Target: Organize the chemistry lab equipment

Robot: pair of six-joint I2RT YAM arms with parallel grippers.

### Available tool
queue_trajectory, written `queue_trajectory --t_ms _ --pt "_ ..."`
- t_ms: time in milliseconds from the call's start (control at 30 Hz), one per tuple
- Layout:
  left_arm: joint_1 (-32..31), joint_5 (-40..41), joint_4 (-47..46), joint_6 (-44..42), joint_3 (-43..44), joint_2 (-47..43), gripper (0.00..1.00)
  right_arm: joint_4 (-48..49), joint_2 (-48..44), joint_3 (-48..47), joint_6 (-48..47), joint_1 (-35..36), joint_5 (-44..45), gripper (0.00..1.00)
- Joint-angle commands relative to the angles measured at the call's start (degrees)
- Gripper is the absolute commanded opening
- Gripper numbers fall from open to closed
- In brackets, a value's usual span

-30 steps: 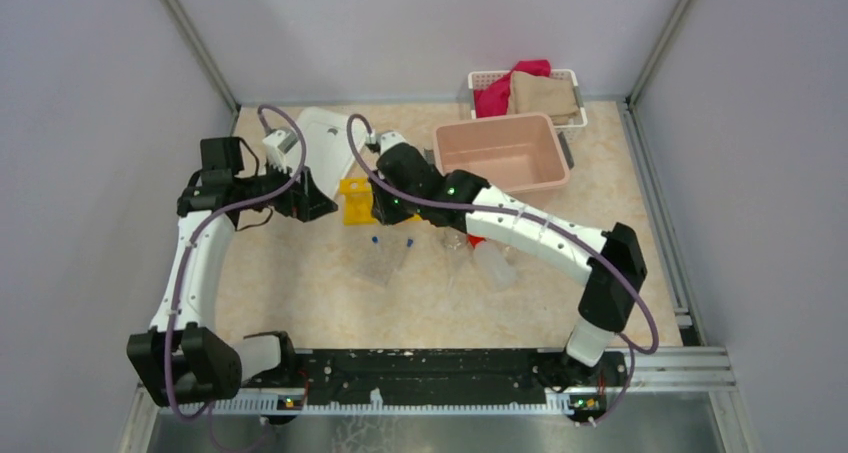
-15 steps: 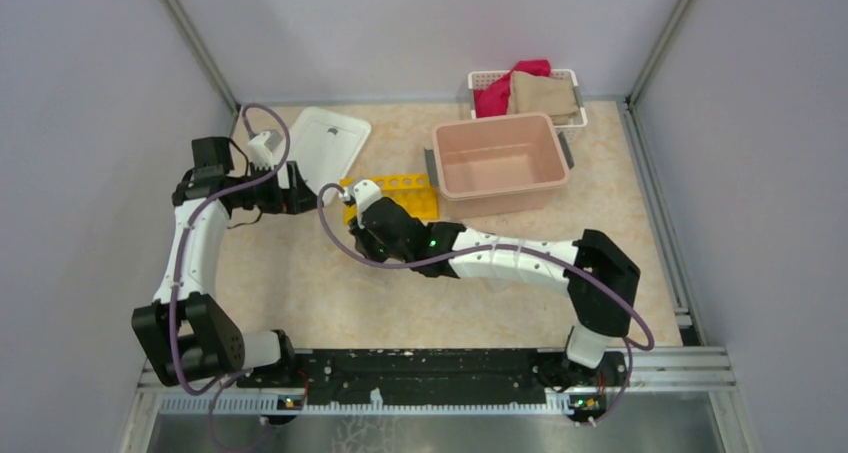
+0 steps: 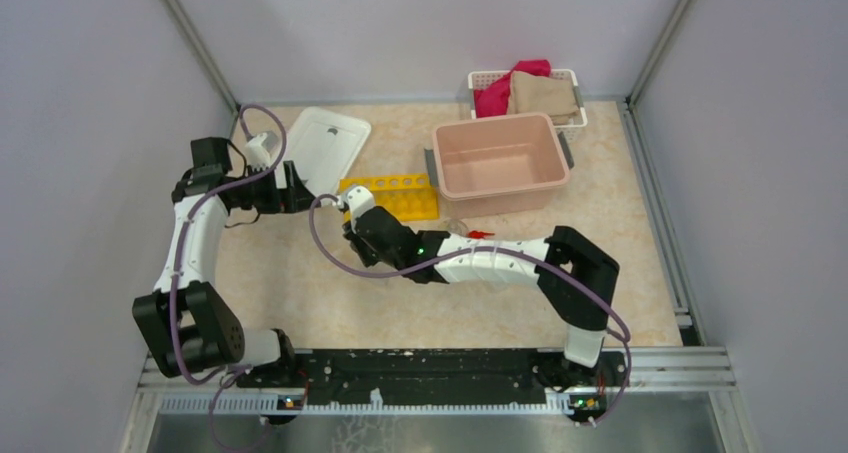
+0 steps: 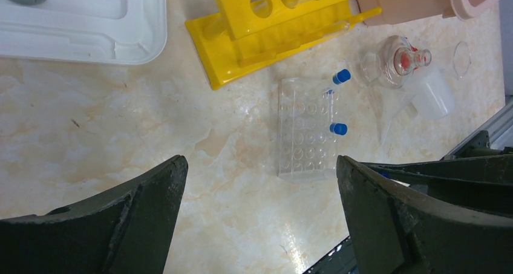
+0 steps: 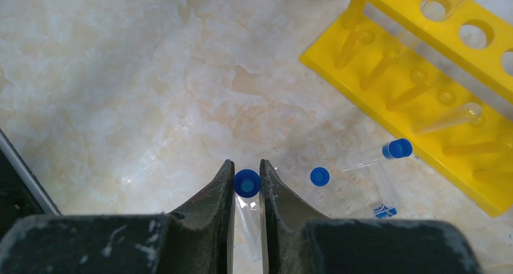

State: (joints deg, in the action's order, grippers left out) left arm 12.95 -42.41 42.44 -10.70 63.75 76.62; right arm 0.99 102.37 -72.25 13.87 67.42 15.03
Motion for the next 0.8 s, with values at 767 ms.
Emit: queue_trajectory --t_ms 767 --pt "1.5 -2.1 0.5 -0.4 1.6 -0.2 0.99 8.0 2.0 5.2 1.0 0.7 1.3 0.00"
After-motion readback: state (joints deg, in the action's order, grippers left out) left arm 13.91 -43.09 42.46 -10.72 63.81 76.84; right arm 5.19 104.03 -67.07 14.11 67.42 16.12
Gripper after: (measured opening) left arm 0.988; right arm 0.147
